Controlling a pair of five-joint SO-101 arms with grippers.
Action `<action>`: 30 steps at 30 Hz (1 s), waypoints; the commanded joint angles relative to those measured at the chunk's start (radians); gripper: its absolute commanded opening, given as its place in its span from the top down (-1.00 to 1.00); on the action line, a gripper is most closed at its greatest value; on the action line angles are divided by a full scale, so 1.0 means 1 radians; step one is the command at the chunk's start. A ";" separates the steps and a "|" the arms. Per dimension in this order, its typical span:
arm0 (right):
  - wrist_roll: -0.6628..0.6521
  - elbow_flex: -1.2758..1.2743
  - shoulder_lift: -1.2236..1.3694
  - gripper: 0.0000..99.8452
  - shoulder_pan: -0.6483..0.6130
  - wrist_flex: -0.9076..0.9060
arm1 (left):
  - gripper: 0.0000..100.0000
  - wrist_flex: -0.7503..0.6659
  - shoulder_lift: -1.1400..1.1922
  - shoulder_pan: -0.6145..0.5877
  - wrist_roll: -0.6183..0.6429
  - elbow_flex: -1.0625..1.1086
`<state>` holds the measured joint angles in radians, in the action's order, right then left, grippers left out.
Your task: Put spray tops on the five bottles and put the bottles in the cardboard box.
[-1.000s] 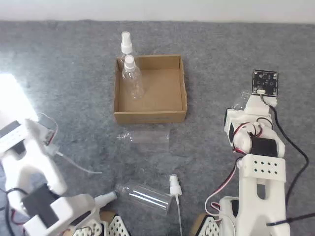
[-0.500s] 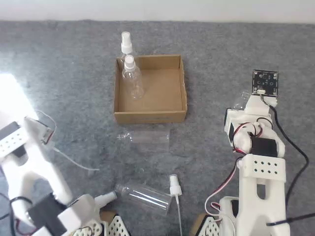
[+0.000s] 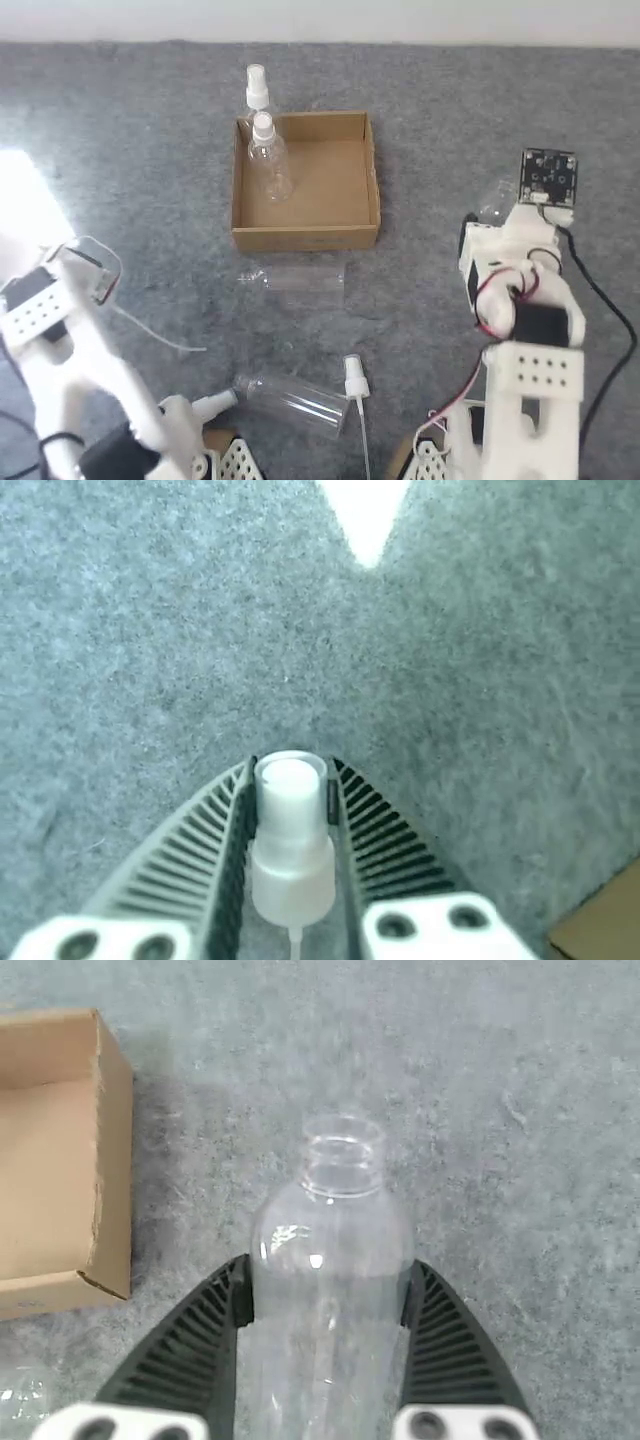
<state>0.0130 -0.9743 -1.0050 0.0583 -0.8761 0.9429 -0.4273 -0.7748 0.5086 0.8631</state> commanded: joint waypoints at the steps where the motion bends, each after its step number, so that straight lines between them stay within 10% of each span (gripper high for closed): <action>1: -0.011 -0.021 -0.102 0.83 -0.010 0.010 | 0.98 -0.028 -0.124 0.005 0.000 0.022; 30: -0.020 -0.103 -0.294 0.83 -0.087 -0.005 | 0.98 -0.098 -0.598 0.005 0.060 0.282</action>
<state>0.0130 -1.0833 -1.2490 0.0015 -0.8761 0.9106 -0.9628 -0.7718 0.5347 1.1347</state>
